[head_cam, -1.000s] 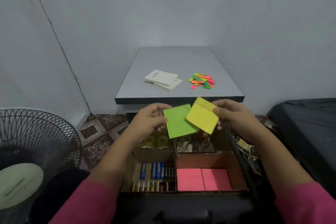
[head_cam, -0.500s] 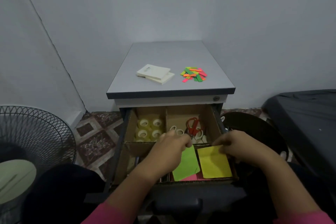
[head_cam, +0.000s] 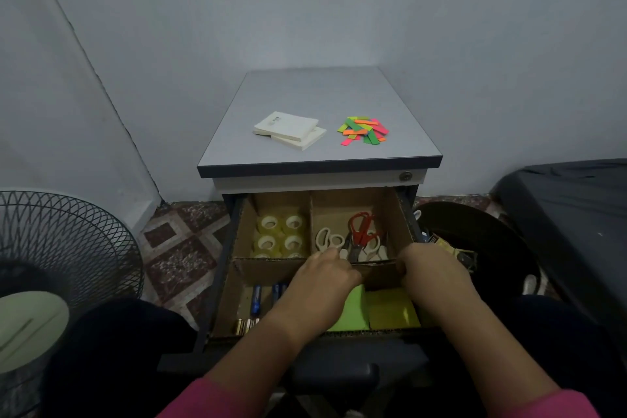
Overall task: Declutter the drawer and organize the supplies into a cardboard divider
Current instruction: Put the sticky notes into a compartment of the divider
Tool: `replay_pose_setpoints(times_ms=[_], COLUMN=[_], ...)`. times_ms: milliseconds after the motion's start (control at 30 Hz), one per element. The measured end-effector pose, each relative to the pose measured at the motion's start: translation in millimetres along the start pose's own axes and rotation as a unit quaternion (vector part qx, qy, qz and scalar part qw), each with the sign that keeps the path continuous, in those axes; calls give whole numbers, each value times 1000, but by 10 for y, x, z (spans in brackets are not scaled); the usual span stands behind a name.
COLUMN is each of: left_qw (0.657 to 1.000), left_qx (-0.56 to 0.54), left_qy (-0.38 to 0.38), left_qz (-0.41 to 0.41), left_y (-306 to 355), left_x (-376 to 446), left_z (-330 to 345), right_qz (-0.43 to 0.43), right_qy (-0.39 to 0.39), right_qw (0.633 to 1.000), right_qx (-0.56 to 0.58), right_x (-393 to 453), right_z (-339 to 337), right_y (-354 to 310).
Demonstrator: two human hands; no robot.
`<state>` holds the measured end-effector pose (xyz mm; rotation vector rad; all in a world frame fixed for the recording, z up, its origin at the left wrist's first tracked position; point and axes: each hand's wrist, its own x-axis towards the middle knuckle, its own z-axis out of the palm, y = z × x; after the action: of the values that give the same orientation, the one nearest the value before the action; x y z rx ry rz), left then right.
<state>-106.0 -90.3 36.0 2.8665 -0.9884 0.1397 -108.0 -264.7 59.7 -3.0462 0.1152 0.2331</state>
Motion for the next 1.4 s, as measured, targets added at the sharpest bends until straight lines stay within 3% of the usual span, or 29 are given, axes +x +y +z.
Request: replay_pose_setpoints(times_ms=[133,300,467,967,1400], left_qw=[998,982,966,960,963], left_qx=[33,83,131,157,132], left_qy=[-54,-171,-222,-230,-232], left_qz=[-10,-2,23,38,40], left_y=[28,52,48,29,35], left_x=[-33,-21,31,61,49], left_z=[-42,-36,20,90,36], right_qz=[-9,-51,-96,-93,-71], right_qy=[-33,-135,-139,-114,-152], right_qw=[999,989,985,989,986], right_qx=[1,-21,-24,-25,-21], right_x=[6,26,59,47,52], right_z=[34,186,307,363,323], right_y=[-26,-109,-118,-122,-128])
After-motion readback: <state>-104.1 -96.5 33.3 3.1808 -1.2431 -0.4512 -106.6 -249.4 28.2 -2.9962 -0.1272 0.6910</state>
